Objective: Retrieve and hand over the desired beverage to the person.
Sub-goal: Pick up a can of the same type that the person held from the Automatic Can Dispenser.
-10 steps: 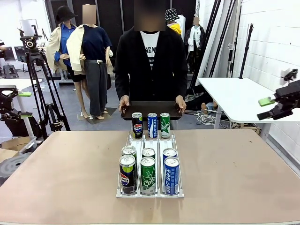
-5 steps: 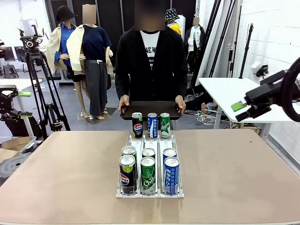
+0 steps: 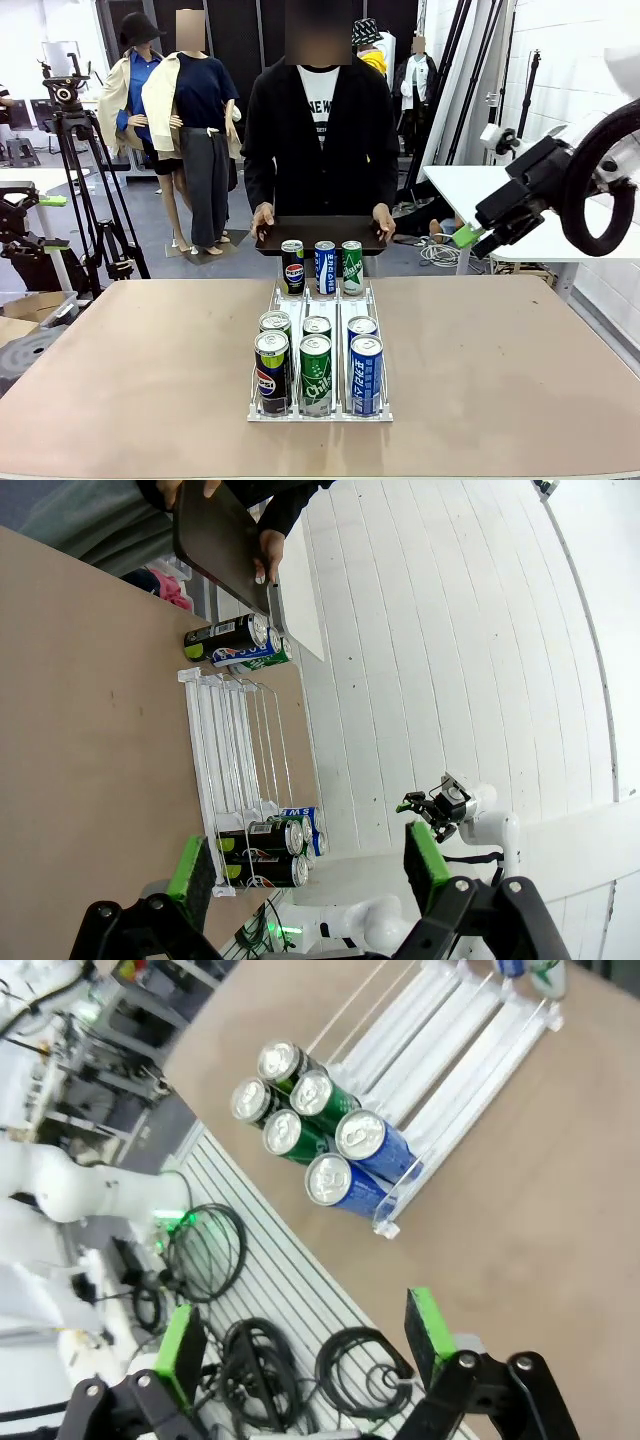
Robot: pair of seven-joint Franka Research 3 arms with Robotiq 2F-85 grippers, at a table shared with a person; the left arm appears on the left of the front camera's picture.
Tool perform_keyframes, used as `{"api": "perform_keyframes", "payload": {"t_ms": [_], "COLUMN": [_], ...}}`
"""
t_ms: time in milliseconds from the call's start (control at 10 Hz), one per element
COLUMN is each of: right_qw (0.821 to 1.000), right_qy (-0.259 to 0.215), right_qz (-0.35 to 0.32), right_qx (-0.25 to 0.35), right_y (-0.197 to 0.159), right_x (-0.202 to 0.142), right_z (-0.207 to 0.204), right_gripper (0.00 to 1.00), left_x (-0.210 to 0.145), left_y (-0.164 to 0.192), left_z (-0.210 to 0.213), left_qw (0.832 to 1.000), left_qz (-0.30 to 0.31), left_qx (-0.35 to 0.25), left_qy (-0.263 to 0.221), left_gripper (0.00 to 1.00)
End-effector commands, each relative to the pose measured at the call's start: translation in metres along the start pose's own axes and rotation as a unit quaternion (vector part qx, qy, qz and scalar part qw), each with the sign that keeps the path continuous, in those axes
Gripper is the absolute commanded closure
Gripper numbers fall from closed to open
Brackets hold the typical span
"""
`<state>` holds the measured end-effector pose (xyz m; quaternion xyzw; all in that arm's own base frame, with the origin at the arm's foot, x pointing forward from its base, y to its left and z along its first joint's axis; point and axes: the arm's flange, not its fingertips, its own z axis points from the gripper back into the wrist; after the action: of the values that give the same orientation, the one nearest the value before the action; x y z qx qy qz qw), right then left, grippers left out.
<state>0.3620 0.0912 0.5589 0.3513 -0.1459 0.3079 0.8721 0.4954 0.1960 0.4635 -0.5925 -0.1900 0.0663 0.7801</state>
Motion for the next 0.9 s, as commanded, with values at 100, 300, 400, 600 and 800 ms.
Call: {"api": "perform_keyframes", "payload": {"t_ms": [100,300,400,600,800], "right_qw": [0.998,0.993,0.989,0.976,0.963], "right_qy": [0.032,0.057,0.073,0.100,0.123], "right_qz": [0.026,0.044,0.049,0.054,0.063], "right_qx": [-0.055,-0.088,-0.116,-0.184,-0.230], "right_y": [0.041,0.064,0.075,0.091,0.107], "right_x": [0.016,0.024,0.029,0.042,0.047], "right_z": [-0.012,-0.028,-0.041,-0.073,-0.100], "right_gripper": [0.00,0.00,0.00,0.00,0.00], "left_x": [0.000,0.000,0.000,0.000,0.000], "left_y": [-0.001,-0.001,-0.001,-0.001,-0.001], "left_z": [0.001,0.001,0.001,0.001,0.001], "left_qw": [1.000,1.000,1.000,1.000,1.000], "left_qz": [0.001,0.001,0.001,0.001,0.001], "left_qx": [0.000,0.000,0.000,0.000,0.000], "left_qy": [0.000,0.000,0.000,0.000,0.000], "left_gripper": [0.00,0.00,0.00,0.00,0.00]}}
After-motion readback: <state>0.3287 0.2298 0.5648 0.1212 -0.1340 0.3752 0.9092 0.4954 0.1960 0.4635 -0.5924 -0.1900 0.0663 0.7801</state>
